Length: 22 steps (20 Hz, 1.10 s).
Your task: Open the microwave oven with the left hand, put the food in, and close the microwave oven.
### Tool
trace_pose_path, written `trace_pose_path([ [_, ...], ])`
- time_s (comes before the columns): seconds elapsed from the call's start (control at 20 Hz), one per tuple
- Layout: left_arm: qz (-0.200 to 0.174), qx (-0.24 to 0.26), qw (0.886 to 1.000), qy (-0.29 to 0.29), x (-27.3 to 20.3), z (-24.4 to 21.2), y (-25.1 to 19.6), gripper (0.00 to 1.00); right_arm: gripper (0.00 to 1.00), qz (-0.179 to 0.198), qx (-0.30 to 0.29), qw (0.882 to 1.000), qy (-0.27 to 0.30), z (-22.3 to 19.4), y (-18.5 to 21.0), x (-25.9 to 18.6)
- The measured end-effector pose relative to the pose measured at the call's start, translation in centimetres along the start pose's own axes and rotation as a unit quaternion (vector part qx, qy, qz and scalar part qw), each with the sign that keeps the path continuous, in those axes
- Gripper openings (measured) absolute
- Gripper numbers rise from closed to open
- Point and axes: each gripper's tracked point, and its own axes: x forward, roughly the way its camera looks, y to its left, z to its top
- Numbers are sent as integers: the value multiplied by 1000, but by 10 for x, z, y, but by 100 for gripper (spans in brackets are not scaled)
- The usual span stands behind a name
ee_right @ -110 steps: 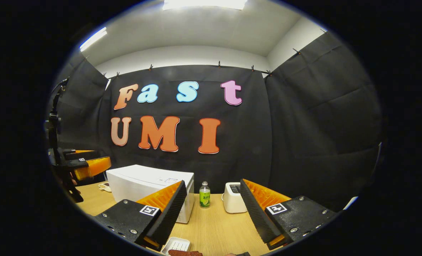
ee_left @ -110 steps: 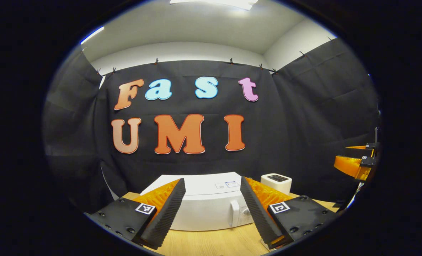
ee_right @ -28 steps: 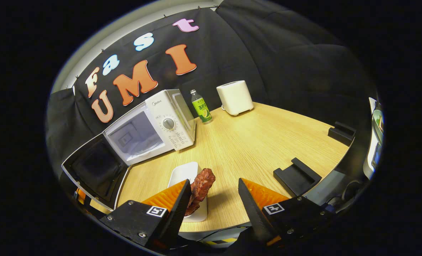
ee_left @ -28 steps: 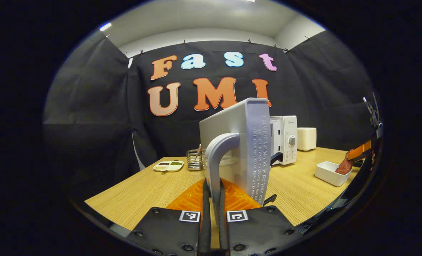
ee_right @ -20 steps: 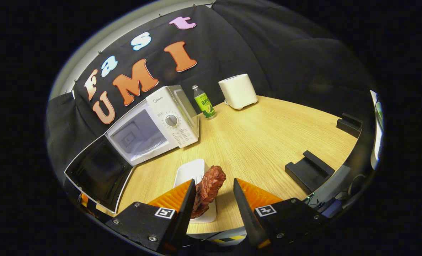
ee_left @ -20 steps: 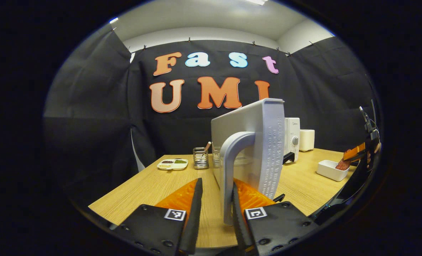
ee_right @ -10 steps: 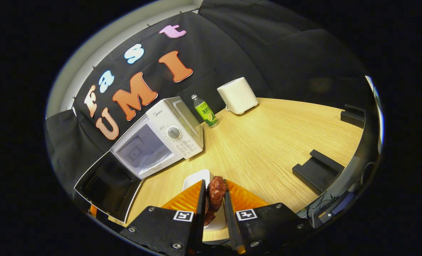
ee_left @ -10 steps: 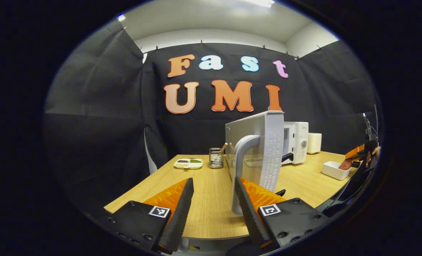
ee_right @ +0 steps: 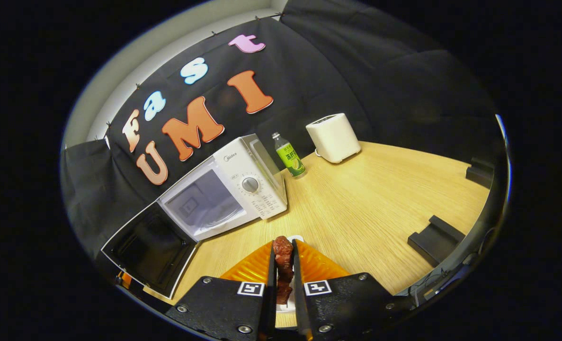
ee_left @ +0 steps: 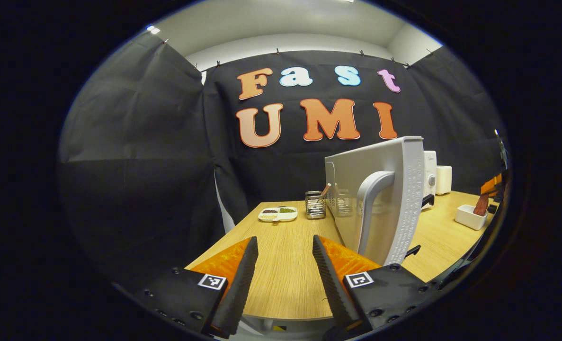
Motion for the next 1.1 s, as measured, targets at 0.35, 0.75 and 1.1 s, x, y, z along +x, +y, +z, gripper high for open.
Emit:
trace_pose_path([
  [0.35, 18, 29, 999, 10, 11, -7, -1, 79, 17, 21, -85, 996, -20, 35, 60, 9],
  [0.75, 38, 10, 999, 3, 12, -9, 10, 90, 16, 82, -142, 985, -51, 61, 159, 55],
  [1.1, 55, -14, 998, 9, 13, -19, 17, 90, 16, 108, -176, 978, -27, 44, 224, 109],
])
